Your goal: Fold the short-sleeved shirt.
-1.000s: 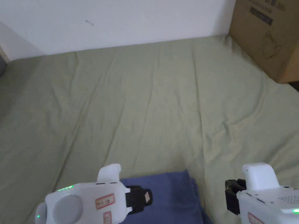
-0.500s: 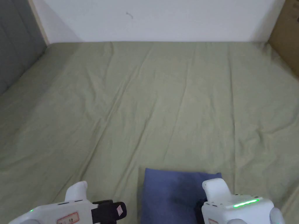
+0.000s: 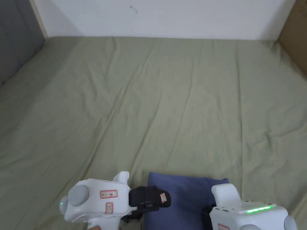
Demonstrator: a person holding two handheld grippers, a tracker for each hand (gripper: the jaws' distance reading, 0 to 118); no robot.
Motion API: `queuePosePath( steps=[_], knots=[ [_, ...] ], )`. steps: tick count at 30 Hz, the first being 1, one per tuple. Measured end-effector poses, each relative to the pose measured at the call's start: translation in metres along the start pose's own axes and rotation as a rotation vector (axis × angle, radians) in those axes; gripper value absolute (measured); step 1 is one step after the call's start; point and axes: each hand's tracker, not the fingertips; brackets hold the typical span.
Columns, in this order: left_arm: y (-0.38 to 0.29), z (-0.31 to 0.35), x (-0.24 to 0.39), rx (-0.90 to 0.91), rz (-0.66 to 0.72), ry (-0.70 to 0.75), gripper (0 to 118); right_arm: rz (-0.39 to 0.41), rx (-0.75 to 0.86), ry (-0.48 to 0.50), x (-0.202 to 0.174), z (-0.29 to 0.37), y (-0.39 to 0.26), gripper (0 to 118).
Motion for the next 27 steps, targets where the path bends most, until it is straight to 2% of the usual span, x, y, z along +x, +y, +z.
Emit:
queuePosePath(
  steps=[3, 4, 5, 6, 7, 8, 11, 17, 21, 24, 27],
  knots=[
    [0.007, -0.003, 0.001, 0.013, -0.001, -0.067, 117, -0.008, -0.001, 0.005, 0.001, 0.001, 0.000, 2],
    [0.008, -0.003, 0.001, 0.009, -0.005, -0.066, 107, -0.012, -0.001, 0.007, 0.001, 0.002, 0.000, 2],
    [0.009, -0.004, 0.003, 0.006, -0.020, -0.052, 54, -0.017, -0.001, 0.009, 0.001, 0.002, 0.001, 2],
    [0.011, -0.006, 0.006, -0.001, -0.056, 0.084, 26, -0.019, -0.002, 0.008, 0.001, 0.004, 0.001, 2],
    [0.011, -0.010, 0.008, -0.028, -0.082, 0.198, 26, -0.024, 0.000, 0.017, 0.001, 0.006, 0.002, 2],
    [0.011, -0.009, 0.006, -0.028, -0.062, 0.067, 26, -0.032, 0.006, 0.023, 0.000, 0.009, 0.004, 2],
    [0.016, 0.007, 0.016, -0.026, -0.062, 0.049, 25, -0.015, 0.045, -0.010, -0.004, 0.022, 0.008, 2],
    [0.038, 0.072, 0.019, -0.010, -0.176, 0.287, 24, -0.014, 0.113, 0.008, -0.010, 0.048, 0.021, 2],
    [0.073, 0.152, 0.005, 0.041, -0.222, 0.577, 24, -0.023, 0.112, 0.000, -0.008, 0.051, 0.027, 2],
    [0.096, 0.202, -0.003, 0.050, -0.217, 0.863, 23, -0.025, 0.110, 0.003, -0.007, 0.051, 0.026, 2],
    [0.119, 0.236, -0.026, -0.048, -0.234, 1.214, 23, -0.039, 0.097, 0.000, -0.002, 0.046, 0.026, 2]
  ],
)
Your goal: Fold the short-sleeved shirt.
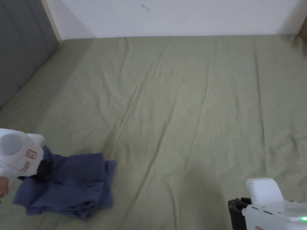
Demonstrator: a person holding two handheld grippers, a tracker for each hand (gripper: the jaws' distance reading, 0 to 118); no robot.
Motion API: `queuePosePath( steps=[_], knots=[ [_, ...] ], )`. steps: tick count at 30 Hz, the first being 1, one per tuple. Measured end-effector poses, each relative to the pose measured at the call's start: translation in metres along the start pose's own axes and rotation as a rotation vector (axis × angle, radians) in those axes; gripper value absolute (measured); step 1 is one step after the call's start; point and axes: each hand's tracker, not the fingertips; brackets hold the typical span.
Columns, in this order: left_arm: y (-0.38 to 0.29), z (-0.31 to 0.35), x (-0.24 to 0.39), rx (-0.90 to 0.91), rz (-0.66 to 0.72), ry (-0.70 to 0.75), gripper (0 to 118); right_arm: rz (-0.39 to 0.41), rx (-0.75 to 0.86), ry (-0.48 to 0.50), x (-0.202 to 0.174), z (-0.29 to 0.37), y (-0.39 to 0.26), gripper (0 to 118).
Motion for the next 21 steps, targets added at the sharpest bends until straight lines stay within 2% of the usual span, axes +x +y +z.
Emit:
queuePosePath(
  steps=[3, 5, 6, 7, 8, 10, 11, 14, 15, 16, 19, 21],
  knots=[
    [0.006, -0.025, -0.031, -0.087, -0.065, 0.323, 23, 0.008, -0.019, -0.034, 0.001, -0.002, 0.000, 2],
    [0.005, -0.042, -0.052, -0.064, -0.041, 0.432, 24, 0.008, -0.020, -0.043, 0.002, -0.002, 0.000, 2],
    [0.003, -0.046, -0.060, -0.052, 0.001, 0.432, 24, 0.003, -0.021, -0.041, 0.004, -0.003, 0.000, 2],
    [0.002, -0.045, -0.064, -0.043, 0.033, 0.431, 31, -0.006, -0.025, -0.045, 0.005, -0.004, 0.000, 2],
    [-0.003, -0.043, -0.066, -0.013, 0.064, 0.411, 56, -0.012, -0.028, -0.048, 0.006, -0.005, 0.000, 2],
    [-0.009, -0.040, -0.071, 0.028, 0.105, 0.392, 93, -0.015, -0.039, -0.056, 0.008, -0.008, 0.000, 2],
    [-0.012, -0.035, -0.070, 0.032, 0.113, 0.381, 98, -0.015, -0.046, -0.057, 0.007, -0.009, 0.000, 2],
    [-0.014, -0.019, -0.066, 0.050, 0.124, 0.342, 97, -0.015, -0.048, -0.057, 0.007, -0.009, 0.000, 2],
    [-0.016, -0.012, -0.062, 0.066, 0.128, 0.319, 96, -0.015, -0.045, -0.053, 0.006, -0.007, 0.000, 2],
    [-0.016, -0.004, -0.058, 0.080, 0.126, 0.300, 89, -0.015, -0.042, -0.048, 0.005, -0.006, 0.000, 2],
    [-0.017, 0.031, -0.038, 0.194, 0.088, 0.324, 0, -0.008, -0.025, -0.039, 0.003, 0.001, 0.001, 2],
    [-0.021, 0.059, -0.017, 0.270, 0.127, 0.283, 0, -0.012, -0.008, -0.034, 0.004, 0.007, 0.001, 2]
  ],
)
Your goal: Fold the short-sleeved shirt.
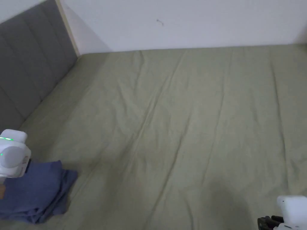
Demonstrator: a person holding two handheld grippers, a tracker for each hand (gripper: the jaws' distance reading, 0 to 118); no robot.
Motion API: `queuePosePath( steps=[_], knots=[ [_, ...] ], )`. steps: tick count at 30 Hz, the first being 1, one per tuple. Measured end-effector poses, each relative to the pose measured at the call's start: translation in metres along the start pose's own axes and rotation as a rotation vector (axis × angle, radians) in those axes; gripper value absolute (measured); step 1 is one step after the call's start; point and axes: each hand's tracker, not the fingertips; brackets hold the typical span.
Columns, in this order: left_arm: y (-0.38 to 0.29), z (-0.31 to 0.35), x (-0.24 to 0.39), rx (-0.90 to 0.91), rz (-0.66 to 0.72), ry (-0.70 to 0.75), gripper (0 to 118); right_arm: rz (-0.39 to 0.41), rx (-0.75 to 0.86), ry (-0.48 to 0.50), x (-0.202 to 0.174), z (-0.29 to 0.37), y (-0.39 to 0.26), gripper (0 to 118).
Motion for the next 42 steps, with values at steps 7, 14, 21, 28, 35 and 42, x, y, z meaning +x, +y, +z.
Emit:
queuePosePath(
  steps=[7, 14, 21, 28, 35, 42],
  knots=[
    [-0.010, 0.122, 0.066, 0.241, 0.024, -0.187, 0, -0.015, 0.109, 0.017, 0.008, 0.030, 0.004, 2],
    [-0.041, 0.230, 0.127, 0.504, 0.085, -0.280, 0, -0.007, 0.349, -0.003, 0.011, 0.088, 0.022, 2],
    [-0.056, 0.310, 0.157, 0.692, 0.210, -0.354, 0, 0.028, 0.655, -0.101, 0.003, 0.163, 0.039, 2],
    [-0.066, 0.361, 0.176, 0.885, 0.278, -0.318, 0, 0.088, 0.846, -0.181, -0.009, 0.209, 0.043, 2],
    [-0.074, 0.366, 0.185, 0.913, 0.281, -0.307, 0, 0.082, 0.875, -0.185, -0.010, 0.217, 0.039, 2],
    [-0.079, 0.363, 0.185, 0.907, 0.280, -0.321, 12, 0.025, 0.851, -0.160, 0.000, 0.215, 0.040, 56]
  ],
)
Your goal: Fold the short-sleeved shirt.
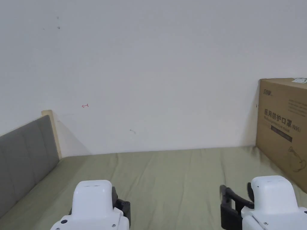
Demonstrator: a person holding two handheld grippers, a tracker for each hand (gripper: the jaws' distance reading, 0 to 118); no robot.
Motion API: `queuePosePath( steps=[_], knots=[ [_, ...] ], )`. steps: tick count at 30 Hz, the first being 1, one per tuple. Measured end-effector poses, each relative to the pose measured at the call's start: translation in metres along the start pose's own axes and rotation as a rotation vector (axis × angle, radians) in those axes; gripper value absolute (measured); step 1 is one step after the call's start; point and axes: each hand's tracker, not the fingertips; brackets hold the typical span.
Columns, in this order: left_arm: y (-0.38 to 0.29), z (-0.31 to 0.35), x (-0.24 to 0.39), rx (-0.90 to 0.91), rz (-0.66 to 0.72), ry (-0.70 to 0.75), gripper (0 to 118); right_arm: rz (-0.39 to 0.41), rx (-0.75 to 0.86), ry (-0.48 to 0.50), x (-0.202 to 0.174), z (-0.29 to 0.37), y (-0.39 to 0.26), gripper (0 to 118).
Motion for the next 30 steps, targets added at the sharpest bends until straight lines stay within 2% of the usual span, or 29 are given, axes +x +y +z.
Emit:
queuePosePath(
  steps=[2, 4, 5, 6, 7, 14, 18, 21, 25, 30],
  knots=[
    [0.001, 0.005, -0.004, 0.026, 0.053, -0.016, 30, -0.017, -0.005, -0.010, 0.003, -0.001, -0.003, 98],
    [0.004, 0.005, -0.006, 0.020, 0.047, -0.029, 64, -0.044, 0.014, -0.010, 0.006, 0.001, -0.003, 108],
    [0.006, 0.004, -0.007, 0.014, 0.049, -0.029, 91, -0.044, 0.019, -0.016, 0.007, 0.001, -0.003, 109],
    [0.007, 0.003, -0.007, 0.010, 0.054, -0.033, 108, -0.039, 0.022, -0.023, 0.007, 0.001, -0.002, 110],
    [0.006, 0.003, -0.008, 0.010, 0.064, -0.037, 117, -0.030, 0.027, -0.032, 0.007, 0.001, -0.001, 111],
    [0.011, 0.004, -0.011, 0.032, 0.065, -0.063, 118, -0.013, 0.049, -0.102, 0.008, 0.001, 0.002, 116],
    [0.009, 0.005, -0.005, 0.048, -0.012, -0.040, 118, 0.003, 0.053, -0.108, 0.008, 0.000, 0.004, 116],
    [0.009, -0.001, -0.010, 0.000, 0.043, -0.090, 118, 0.005, 0.052, -0.103, 0.008, 0.000, 0.005, 116],
    [0.010, -0.007, -0.018, -0.051, 0.142, -0.078, 118, 0.015, 0.053, -0.106, 0.007, 0.001, 0.005, 116],
    [0.008, -0.007, -0.017, -0.023, 0.086, -0.068, 118, 0.017, 0.052, -0.108, 0.008, -0.001, 0.005, 116]
  ],
)
